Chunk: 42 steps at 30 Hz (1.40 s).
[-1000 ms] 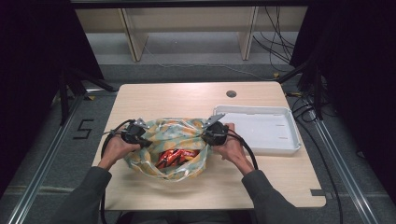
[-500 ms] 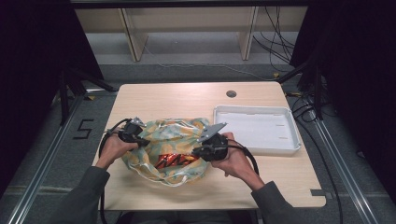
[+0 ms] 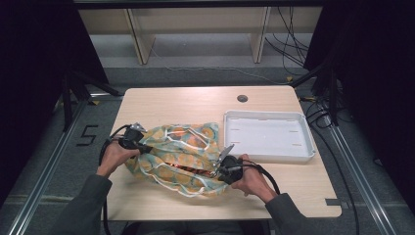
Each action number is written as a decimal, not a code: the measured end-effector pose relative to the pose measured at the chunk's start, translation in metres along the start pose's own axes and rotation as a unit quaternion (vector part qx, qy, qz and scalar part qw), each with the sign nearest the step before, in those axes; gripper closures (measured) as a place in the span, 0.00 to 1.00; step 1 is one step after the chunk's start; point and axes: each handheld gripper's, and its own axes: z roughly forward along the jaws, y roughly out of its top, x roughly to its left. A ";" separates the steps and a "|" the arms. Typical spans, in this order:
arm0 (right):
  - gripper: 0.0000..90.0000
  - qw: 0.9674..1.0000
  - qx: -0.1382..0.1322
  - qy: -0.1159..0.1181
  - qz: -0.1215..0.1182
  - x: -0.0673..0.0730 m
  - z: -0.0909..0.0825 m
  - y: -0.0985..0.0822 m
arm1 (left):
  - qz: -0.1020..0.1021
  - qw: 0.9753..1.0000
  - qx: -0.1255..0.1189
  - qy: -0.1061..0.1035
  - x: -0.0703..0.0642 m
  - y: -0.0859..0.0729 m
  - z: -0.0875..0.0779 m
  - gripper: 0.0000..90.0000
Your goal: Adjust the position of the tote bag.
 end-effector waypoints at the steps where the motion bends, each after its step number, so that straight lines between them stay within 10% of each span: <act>1: 1.00 1.000 0.000 0.000 0.000 0.000 0.000 0.000 | 0.001 1.000 0.002 0.000 -0.001 0.000 0.001 0.99; 6: 0.97 0.998 -0.064 -0.001 0.001 0.006 -0.027 0.012 | 0.004 1.000 -0.001 -0.006 -0.008 0.004 -0.002 0.95; 8: 0.95 0.992 -0.126 -0.019 -0.018 0.005 -0.039 0.021 | 0.012 1.000 0.000 -0.007 -0.009 0.006 -0.007 0.88; 12: 0.95 0.988 -0.152 -0.022 -0.021 0.005 -0.045 0.027 | 0.012 1.000 -0.008 -0.004 -0.018 0.011 -0.021 0.68; 21: 0.97 0.992 -0.117 -0.006 -0.044 0.012 -0.026 0.037 | 0.060 0.997 -0.053 -0.011 -0.056 0.020 -0.064 0.66; 25: 0.98 0.993 -0.100 -0.005 -0.065 0.012 -0.017 0.041 | 0.091 0.995 -0.019 -0.025 -0.065 0.013 -0.048 0.82; 32: 1.00 0.994 -0.105 -0.035 -0.017 -0.005 -0.010 0.046 | 0.100 0.990 0.049 -0.092 -0.080 -0.017 -0.029 0.97; 34: 1.00 0.992 -0.114 -0.051 0.010 -0.021 -0.003 0.048 | 0.119 0.986 0.083 -0.088 -0.085 -0.029 -0.026 0.97; 42: 1.00 0.992 -0.100 -0.072 0.016 -0.039 0.013 0.050 | 0.130 0.983 0.099 -0.080 -0.090 -0.042 -0.020 0.97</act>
